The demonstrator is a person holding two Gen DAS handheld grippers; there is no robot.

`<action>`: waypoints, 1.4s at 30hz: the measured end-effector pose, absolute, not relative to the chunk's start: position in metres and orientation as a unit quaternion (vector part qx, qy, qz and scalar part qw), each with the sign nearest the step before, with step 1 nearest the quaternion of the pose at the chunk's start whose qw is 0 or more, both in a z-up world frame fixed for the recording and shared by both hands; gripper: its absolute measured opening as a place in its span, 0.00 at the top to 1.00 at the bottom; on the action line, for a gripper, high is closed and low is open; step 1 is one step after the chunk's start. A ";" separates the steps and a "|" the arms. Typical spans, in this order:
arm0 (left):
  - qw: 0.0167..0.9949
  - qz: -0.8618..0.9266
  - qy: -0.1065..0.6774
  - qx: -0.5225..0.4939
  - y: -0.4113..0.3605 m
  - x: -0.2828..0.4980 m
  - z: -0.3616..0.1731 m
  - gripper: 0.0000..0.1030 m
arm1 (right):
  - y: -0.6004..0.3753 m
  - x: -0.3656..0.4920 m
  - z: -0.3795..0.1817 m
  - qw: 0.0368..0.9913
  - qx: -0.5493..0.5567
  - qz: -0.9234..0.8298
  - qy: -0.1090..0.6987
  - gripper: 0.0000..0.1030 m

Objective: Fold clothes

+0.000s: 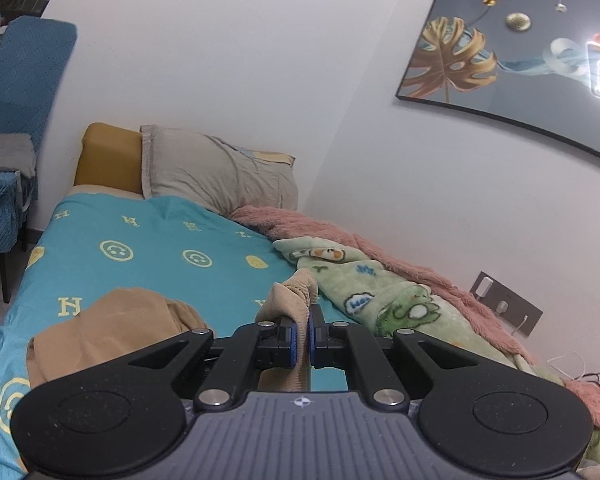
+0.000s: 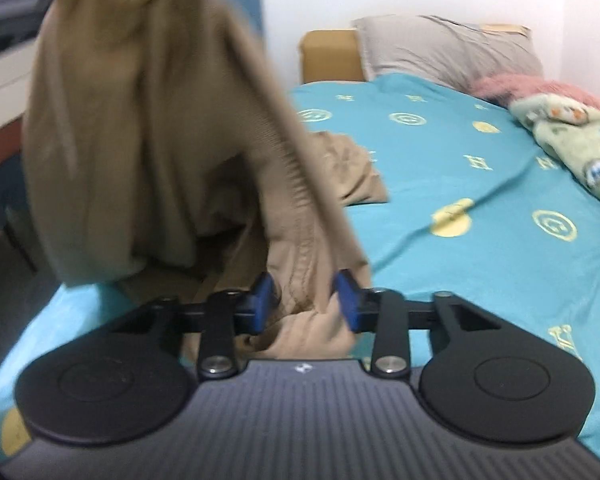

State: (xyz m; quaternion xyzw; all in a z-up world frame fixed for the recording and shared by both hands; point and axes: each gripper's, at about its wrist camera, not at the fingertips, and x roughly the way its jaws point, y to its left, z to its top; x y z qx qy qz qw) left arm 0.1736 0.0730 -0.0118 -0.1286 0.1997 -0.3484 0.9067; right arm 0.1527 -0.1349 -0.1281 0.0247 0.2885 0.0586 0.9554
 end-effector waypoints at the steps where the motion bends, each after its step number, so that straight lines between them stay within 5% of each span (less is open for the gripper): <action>1: 0.907 -0.346 0.200 -0.130 0.074 0.173 -0.012 0.94 | -0.139 0.150 -0.126 0.958 0.028 0.049 0.281 0.67; 14: 0.907 -0.351 0.201 -0.117 0.072 0.161 -0.008 0.94 | -0.193 0.109 -0.100 0.965 0.123 -0.003 0.233 0.63; 35: 0.908 -0.345 0.202 -0.129 0.067 0.165 -0.013 0.94 | -0.119 0.162 -0.150 0.951 -0.034 0.066 0.300 0.62; 42: 0.913 -0.327 0.200 -0.140 0.076 0.166 -0.011 0.94 | -0.137 0.145 -0.121 0.972 -0.024 -0.014 0.233 0.62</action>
